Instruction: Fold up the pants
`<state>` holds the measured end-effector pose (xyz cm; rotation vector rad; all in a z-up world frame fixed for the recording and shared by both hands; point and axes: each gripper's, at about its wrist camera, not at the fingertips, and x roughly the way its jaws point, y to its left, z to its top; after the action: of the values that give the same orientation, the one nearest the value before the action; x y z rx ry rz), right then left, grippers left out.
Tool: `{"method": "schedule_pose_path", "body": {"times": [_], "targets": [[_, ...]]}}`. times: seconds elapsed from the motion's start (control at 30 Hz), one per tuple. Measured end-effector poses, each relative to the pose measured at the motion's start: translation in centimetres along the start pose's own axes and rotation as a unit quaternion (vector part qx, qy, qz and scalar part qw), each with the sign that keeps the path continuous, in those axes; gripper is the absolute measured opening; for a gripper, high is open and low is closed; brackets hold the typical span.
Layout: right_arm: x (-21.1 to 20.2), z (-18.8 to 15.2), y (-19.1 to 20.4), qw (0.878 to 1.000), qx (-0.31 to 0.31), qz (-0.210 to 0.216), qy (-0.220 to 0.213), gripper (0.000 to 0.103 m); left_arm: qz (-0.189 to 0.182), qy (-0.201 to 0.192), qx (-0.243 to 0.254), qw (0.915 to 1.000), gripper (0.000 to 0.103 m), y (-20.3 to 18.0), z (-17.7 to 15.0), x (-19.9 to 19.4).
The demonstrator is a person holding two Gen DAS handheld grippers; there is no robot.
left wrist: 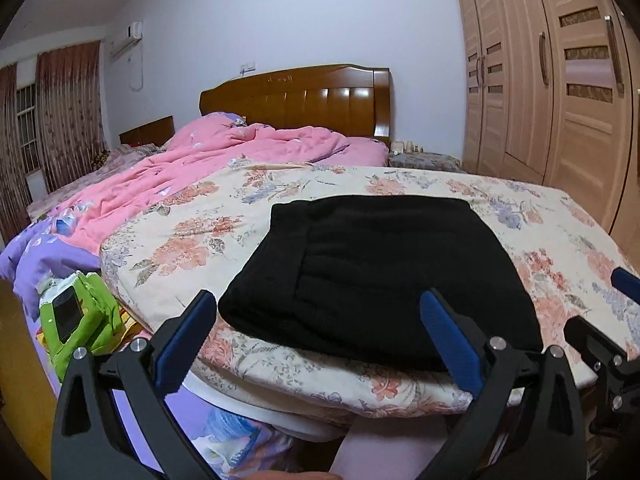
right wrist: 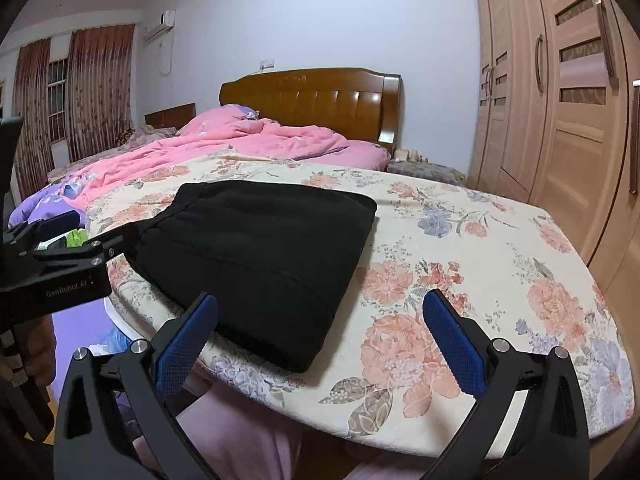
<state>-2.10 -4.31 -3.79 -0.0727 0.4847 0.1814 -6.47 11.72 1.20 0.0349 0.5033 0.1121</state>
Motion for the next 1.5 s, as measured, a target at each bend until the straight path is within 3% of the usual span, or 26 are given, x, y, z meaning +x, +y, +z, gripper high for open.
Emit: {"method": "schedule_pose_path", "body": {"times": [1.5], "targets": [[0.28, -0.81, 0.41, 1.0, -0.006, 0.011, 0.012, 0.099, -0.006, 0.019, 0.0, 0.9998, 0.102, 0.18, -0.99, 0.78]]}}
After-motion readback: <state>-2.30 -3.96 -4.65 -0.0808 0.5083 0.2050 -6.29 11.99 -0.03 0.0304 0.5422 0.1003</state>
